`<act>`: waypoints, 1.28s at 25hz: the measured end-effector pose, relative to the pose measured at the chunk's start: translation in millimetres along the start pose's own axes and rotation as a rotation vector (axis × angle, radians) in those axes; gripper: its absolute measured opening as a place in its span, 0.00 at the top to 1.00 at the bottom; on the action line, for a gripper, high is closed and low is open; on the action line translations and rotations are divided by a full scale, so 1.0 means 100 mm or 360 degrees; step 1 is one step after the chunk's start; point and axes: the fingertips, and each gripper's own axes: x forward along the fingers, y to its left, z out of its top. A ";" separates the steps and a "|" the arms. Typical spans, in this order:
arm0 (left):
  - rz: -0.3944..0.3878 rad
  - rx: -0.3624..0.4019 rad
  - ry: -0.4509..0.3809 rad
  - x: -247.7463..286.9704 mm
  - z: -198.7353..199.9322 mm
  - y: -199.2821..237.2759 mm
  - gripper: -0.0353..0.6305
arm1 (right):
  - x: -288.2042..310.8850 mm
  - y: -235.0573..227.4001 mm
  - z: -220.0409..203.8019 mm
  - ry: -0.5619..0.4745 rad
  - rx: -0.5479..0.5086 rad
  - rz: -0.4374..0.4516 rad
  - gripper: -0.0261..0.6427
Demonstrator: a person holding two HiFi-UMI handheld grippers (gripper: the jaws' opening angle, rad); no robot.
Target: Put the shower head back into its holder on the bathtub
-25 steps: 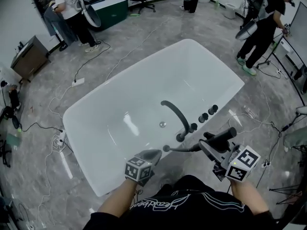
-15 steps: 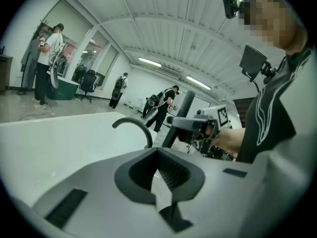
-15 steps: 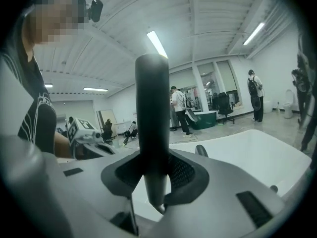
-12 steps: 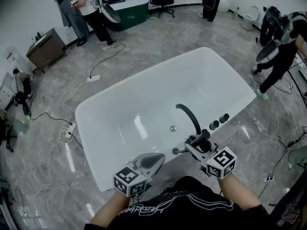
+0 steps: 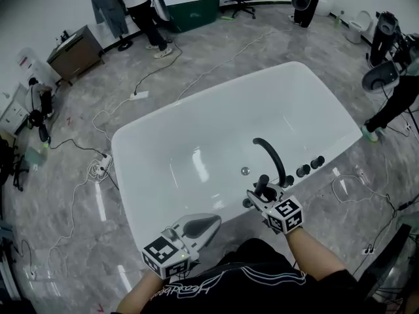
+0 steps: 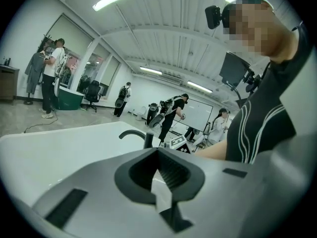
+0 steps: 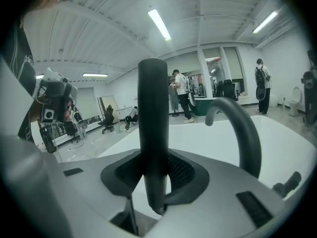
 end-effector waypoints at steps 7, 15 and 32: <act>0.0071 -0.0004 0.0028 -0.17 -0.08 0.13 0.94 | 0.30 -0.06 -0.27 0.0066 0.0047 -0.0022 0.77; 0.0086 0.0009 0.0041 -0.25 -0.18 0.20 0.94 | 0.53 -0.20 -0.70 0.0122 0.0145 -0.0091 0.77; 0.0102 -0.0024 0.0081 -0.25 -0.29 0.35 0.94 | 0.84 -0.04 -1.44 0.0559 -0.0112 -0.0152 0.77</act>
